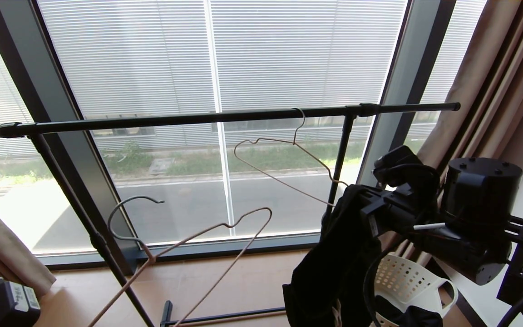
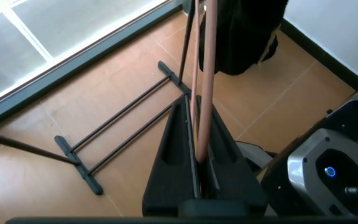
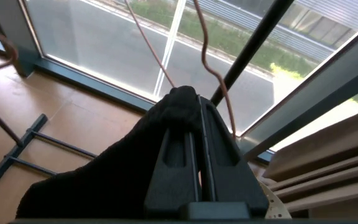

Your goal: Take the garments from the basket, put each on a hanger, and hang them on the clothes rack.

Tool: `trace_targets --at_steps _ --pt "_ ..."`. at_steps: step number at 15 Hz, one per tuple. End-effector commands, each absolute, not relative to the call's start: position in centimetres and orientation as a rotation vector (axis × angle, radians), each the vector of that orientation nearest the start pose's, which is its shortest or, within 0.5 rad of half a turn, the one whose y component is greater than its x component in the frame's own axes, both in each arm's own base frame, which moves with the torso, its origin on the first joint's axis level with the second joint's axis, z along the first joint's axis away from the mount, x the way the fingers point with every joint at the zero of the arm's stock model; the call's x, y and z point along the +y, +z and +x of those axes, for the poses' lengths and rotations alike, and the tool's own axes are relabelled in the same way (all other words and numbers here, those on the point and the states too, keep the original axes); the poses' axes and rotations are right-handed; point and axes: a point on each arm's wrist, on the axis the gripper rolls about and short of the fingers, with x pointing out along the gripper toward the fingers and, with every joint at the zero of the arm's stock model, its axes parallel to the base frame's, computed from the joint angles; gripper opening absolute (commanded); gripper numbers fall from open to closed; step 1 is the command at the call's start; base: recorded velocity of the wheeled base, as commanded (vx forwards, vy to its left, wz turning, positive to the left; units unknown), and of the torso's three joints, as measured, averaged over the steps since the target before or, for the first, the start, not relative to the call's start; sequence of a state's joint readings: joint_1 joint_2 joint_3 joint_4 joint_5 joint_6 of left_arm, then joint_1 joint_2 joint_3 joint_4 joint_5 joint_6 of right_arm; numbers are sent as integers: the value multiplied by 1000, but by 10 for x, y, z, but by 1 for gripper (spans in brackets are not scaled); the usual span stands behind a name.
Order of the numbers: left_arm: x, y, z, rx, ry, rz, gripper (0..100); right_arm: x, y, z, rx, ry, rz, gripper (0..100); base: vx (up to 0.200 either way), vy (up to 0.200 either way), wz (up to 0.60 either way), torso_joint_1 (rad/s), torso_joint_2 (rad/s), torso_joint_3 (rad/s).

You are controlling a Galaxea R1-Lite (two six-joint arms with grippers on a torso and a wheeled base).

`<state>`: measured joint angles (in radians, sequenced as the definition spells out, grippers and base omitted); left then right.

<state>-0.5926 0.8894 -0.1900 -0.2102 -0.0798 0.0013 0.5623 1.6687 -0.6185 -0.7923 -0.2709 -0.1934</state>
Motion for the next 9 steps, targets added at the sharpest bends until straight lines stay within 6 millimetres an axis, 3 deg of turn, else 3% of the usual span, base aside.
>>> trace_targets --at_steps 1,6,9 --pt "-48 122 66 510 -680 131 0 147 158 246 205 289 -320 0 0 0 0 0 0 0" --pt "-51 123 64 520 -832 100 0 156 155 263 203 190 -355 0 0 0 0 0 0 0" --pt "-62 127 76 538 -865 106 0 161 155 262 201 194 -358 0 0 0 0 0 0 0"
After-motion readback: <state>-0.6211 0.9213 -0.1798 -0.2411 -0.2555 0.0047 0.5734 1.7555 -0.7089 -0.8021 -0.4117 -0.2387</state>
